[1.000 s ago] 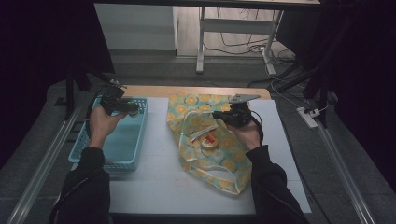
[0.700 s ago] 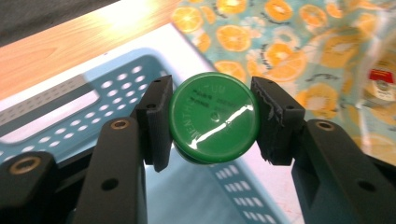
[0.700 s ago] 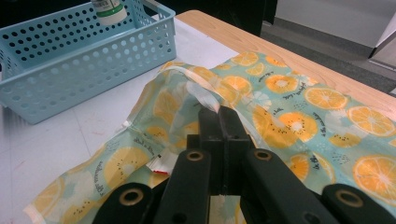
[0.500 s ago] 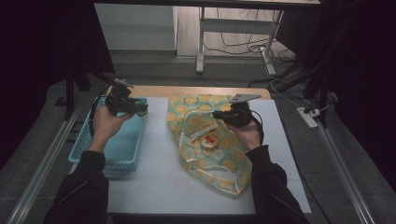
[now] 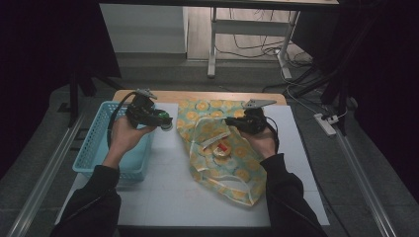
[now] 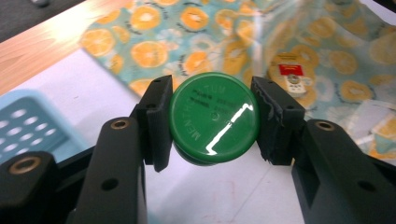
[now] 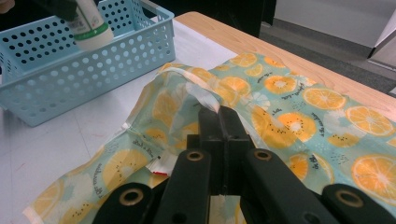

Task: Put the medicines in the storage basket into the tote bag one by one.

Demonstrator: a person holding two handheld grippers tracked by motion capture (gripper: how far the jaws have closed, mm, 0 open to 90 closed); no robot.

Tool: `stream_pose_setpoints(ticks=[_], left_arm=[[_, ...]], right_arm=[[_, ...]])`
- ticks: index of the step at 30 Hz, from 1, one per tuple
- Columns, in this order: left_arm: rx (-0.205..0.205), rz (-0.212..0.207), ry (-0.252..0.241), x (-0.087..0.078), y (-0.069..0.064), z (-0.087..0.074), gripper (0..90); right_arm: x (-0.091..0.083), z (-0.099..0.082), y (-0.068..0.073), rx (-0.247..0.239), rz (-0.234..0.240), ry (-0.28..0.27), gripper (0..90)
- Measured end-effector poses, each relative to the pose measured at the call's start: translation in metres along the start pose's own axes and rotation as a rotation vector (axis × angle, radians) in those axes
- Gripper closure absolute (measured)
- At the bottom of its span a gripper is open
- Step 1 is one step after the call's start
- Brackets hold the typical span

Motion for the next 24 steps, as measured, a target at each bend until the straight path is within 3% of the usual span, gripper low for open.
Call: stream_pose_setpoints(ticks=[11,24], left_arm=[[0.075,-0.078,0.024,0.022,-0.040,0.000,52.1],[0.142,-0.135,0.061,0.052,-0.078,0.002,52.1]], right_arm=[[0.000,0.001,-0.001,0.001,-0.006,-0.005,90.0],[0.000,0.000,-0.002,0.002,-0.010,-0.002,90.0]])
Point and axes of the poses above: each handheld gripper's, and its own axes: x roughly forward along the jaws, z roughly out of its top, y roughly to its left, the point moved 10 cm from there along x, roughly forward along the jaws, and after that the axes turned 15 degrees about -x, right-handed, at the moved point
